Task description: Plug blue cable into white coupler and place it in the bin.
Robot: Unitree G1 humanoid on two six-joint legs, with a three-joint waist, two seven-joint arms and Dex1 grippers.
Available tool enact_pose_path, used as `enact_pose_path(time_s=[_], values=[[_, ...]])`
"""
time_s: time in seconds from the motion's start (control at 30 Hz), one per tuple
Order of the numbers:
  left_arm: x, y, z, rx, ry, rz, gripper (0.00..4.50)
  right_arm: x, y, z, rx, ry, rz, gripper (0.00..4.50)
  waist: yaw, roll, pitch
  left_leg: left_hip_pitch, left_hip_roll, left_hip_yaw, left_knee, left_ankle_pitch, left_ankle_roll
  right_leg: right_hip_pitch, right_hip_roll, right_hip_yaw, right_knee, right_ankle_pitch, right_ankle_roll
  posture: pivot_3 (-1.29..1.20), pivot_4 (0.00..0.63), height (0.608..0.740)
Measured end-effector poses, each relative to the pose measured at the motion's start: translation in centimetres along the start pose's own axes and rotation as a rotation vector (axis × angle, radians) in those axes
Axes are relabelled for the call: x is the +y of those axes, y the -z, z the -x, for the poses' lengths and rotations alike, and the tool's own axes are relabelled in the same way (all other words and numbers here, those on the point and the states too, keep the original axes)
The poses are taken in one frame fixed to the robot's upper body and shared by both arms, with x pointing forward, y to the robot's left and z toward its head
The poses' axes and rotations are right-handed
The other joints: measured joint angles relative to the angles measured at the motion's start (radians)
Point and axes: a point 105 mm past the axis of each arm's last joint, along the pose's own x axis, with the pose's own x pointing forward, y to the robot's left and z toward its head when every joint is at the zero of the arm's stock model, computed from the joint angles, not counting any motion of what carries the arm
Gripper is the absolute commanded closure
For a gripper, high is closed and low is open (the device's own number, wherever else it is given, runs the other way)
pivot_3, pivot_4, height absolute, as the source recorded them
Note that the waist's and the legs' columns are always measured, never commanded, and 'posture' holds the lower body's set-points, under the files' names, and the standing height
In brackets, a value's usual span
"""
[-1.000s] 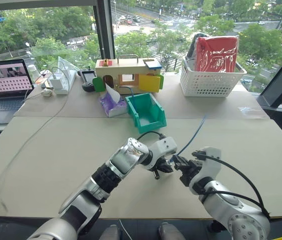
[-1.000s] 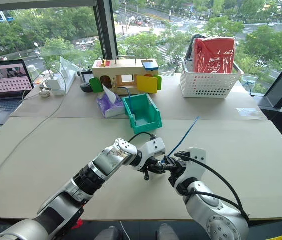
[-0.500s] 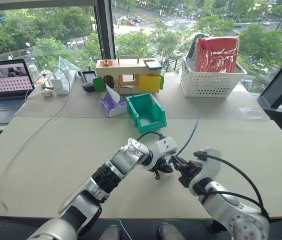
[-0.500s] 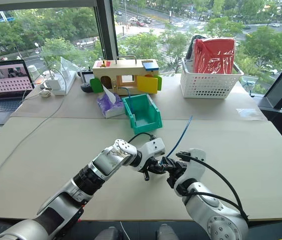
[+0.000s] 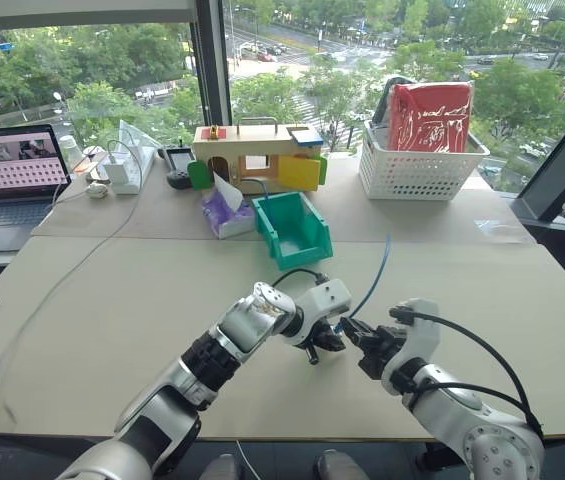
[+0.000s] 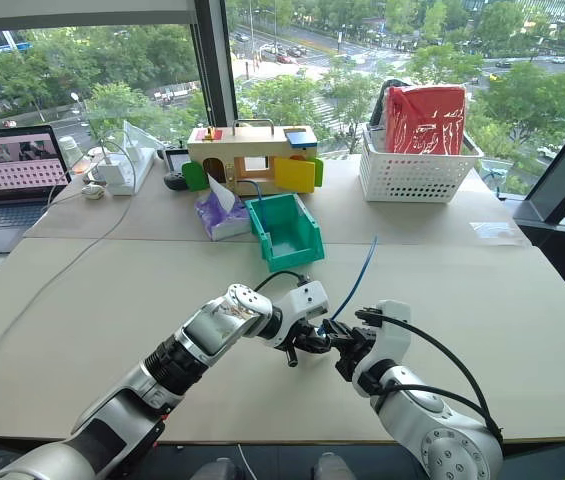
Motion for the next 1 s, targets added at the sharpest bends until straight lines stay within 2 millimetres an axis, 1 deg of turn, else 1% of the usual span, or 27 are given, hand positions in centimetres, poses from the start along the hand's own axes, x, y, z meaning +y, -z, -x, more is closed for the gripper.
enact_pose_path(time_s=[0.2,0.27,0.3,0.33,0.4,0.47,0.53,0.57,0.6,0.7,0.83,0.97,1.0], values=[[0.1,0.1,0.0,-0.02,-0.004,0.012,3.8,0.1,0.0,0.0,-0.001,-0.007,-0.005,4.5,0.001,0.0,0.0,0.0,0.0,0.0,0.0,0.0,0.0,0.0,0.0,0.0,0.0,0.0,0.0,0.0,0.15,0.729],[0.1,0.1,0.0,-0.044,0.002,0.052,3.8,0.1,0.0,-0.1,-0.006,-0.008,-0.014,4.5,0.001,0.0,0.0,0.0,0.0,0.0,0.0,0.0,0.0,0.0,0.0,0.0,0.0,0.0,0.0,0.0,0.15,0.729],[0.1,0.2,0.0,-0.054,0.008,0.077,2.79,0.1,-0.1,-0.1,-0.009,-0.009,-0.018,4.5,0.002,0.0,0.0,0.0,0.0,0.0,0.0,0.0,0.0,0.0,0.0,0.0,0.0,0.0,0.0,0.0,0.15,0.729],[0.2,0.2,0.2,-0.071,0.017,0.112,2.59,0.7,0.4,-0.2,0.011,-0.042,-0.025,4.5,0.003,0.0,0.0,-0.002,0.0,0.0,0.0,0.0,0.0,-0.002,0.0,0.0,0.0,0.0,0.0,0.0,0.15,0.729],[0.3,0.2,0.5,-0.078,0.023,0.131,1.83,1.4,0.7,-0.1,0.014,-0.079,-0.046,4.5,-0.001,0.001,0.001,-0.003,0.0,0.0,0.0,0.0,0.0,-0.003,0.0,0.0,0.0,0.0,0.0,0.0,0.15,0.729],[0.5,0.3,0.7,-0.079,0.023,0.13,1.15,1.6,0.2,-0.1,-0.004,-0.097,-0.065,4.5,0.0,0.001,0.001,-0.003,-0.001,0.0,0.0,0.0,0.0,-0.003,-0.001,0.0,0.0,0.0,0.0,0.0,0.15,0.729],[0.4,0.4,1.0,-0.082,0.041,0.114,0.39,2.3,-0.9,0.0,-0.034,-0.125,-0.07,4.5,-0.001,0.001,0.002,-0.003,-0.001,0.0,0.0,0.0,0.0,-0.003,-0.001,0.0,0.0,0.0,0.0,0.0,0.15,0.729],[0.5,0.5,1.3,-0.078,0.041,0.108,0.11,2.4,-1.3,0.1,-0.044,-0.128,-0.064,4.5,-0.001,0.001,0.003,-0.003,-0.001,0.0,0.0,0.0,0.0,-0.003,-0.001,0.0,0.0,0.0,0.0,0.0,0.15,0.729],[0.6,0.7,1.6,-0.076,0.049,0.107,0.03,2.6,-1.9,0.2,-0.062,-0.131,-0.055,4.5,-0.001,0.001,0.003,-0.003,-0.001,0.0,0.0,0.0,0.0,-0.003,-0.001,0.0,0.0,0.0,0.0,0.0,0.15,0.729],[1.0,1.4,2.6,-0.064,0.054,0.089,0.03,2.5,-4.6,0.7,-0.129,-0.134,0.004,4.5,-0.001,0.001,0.003,-0.003,-0.001,0.0,0.0,0.0,0.0,-0.003,-0.001,0.0,0.0,0.0,0.0,0.0,0.15,0.729],[1.4,2.8,4.5,-0.062,0.057,0.071,0.03,1.5,-7.7,0.8,-0.188,-0.101,0.065,4.5,-0.004,0.001,0.003,-0.003,-0.001,0.001,-0.003,0.0,0.0,-0.004,-0.001,0.001,0.0,-0.001,-0.001,0.0,0.15,0.729],[2.2,3.4,5.7,-0.113,0.015,0.112,0.03,0.7,-9.3,0.2,-0.188,-0.094,0.099,4.5,0.002,0.002,0.004,-0.003,-0.001,0.001,-0.006,0.0,0.0,-0.006,-0.001,0.001,0.0,-0.001,-0.002,0.0,0.15,0.729],[2.6,3.8,6.5,-0.13,-0.015,0.134,0.03,0.5,-10.1,-0.2,-0.188,-0.102,0.11,4.5,0.001,0.002,0.006,-0.005,-0.001,0.001,-0.006,0.0,0.0,-0.007,-0.001,0.001,0.0,-0.001,-0.002,0.0,0.15,0.729]])
